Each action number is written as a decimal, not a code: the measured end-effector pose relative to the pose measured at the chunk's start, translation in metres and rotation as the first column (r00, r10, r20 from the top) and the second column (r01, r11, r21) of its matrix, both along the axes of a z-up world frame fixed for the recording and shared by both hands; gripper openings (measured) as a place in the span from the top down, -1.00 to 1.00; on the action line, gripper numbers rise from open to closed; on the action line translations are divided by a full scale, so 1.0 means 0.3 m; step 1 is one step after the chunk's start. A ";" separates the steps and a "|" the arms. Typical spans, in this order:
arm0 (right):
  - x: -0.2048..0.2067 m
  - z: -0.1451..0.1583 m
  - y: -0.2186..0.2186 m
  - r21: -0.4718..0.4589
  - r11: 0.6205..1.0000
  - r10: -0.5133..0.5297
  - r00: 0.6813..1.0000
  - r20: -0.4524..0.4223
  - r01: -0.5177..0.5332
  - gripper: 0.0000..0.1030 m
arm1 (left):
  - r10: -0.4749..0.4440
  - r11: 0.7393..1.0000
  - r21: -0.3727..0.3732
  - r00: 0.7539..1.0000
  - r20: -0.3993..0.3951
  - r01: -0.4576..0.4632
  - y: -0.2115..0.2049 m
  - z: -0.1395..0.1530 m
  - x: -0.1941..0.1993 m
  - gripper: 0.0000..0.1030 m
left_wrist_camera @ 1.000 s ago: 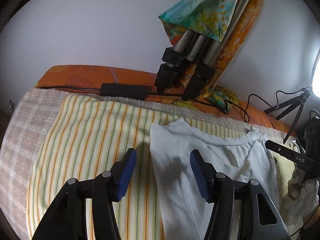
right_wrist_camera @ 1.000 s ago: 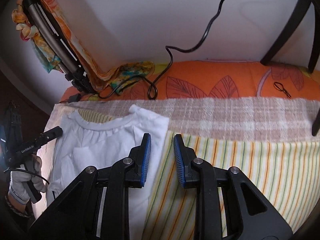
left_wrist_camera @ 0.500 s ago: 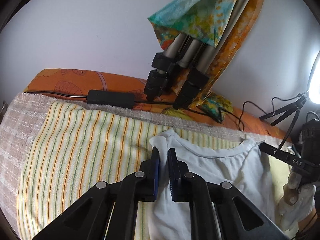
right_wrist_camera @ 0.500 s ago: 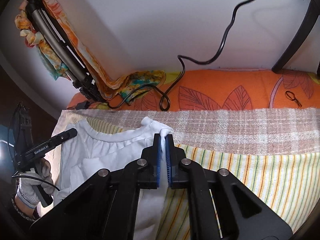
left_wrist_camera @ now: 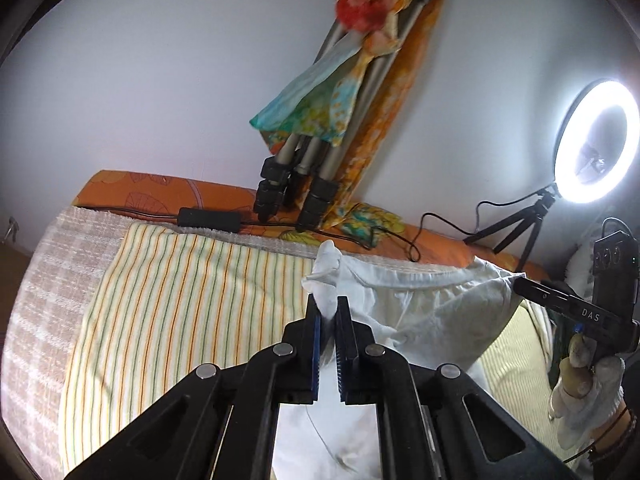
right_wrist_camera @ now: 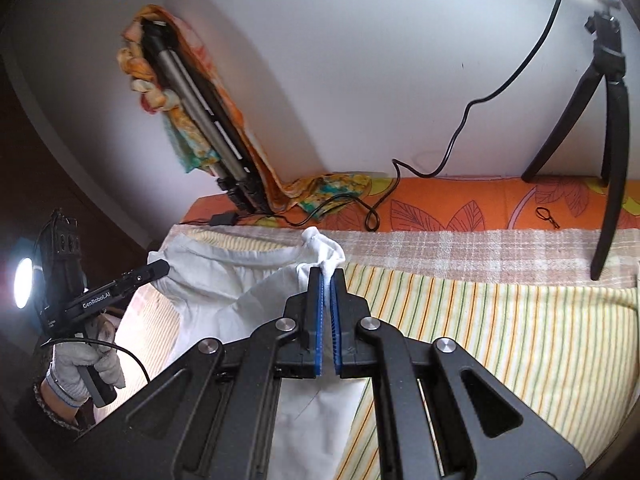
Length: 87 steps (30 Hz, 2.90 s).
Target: Fold small clothes
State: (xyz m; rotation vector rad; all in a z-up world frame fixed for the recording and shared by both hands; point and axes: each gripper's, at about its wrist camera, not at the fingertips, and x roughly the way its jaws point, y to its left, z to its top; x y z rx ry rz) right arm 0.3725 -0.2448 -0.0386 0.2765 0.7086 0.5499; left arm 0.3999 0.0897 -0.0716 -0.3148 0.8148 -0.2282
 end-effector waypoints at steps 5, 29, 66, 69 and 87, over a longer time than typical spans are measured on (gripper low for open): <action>-0.135 0.052 -0.026 0.006 1.000 0.009 1.000 0.024 -0.009 0.91 | -0.015 1.000 0.004 1.000 0.026 0.015 -0.005 0.065 -0.120 0.94; -0.881 -0.152 -0.061 -0.185 0.981 0.064 0.997 0.047 -0.055 0.91 | -0.153 0.973 0.170 0.987 -0.049 0.159 -0.062 -0.021 -0.889 0.91; -0.931 -0.242 -0.263 0.366 0.931 0.078 0.976 -0.201 0.001 0.90 | -0.007 0.960 -0.277 0.983 -0.186 -0.045 0.042 -0.128 -0.972 0.94; -0.910 -0.296 -0.240 0.278 0.961 0.059 0.963 -0.262 0.017 0.90 | 0.002 0.978 -0.200 0.971 -0.239 -0.051 0.033 -0.189 -0.971 0.94; -0.911 -0.315 -0.161 0.055 0.995 0.092 0.965 -0.246 -0.081 0.88 | 0.048 0.992 -0.102 0.979 -0.199 -0.069 0.060 -0.139 -1.017 0.37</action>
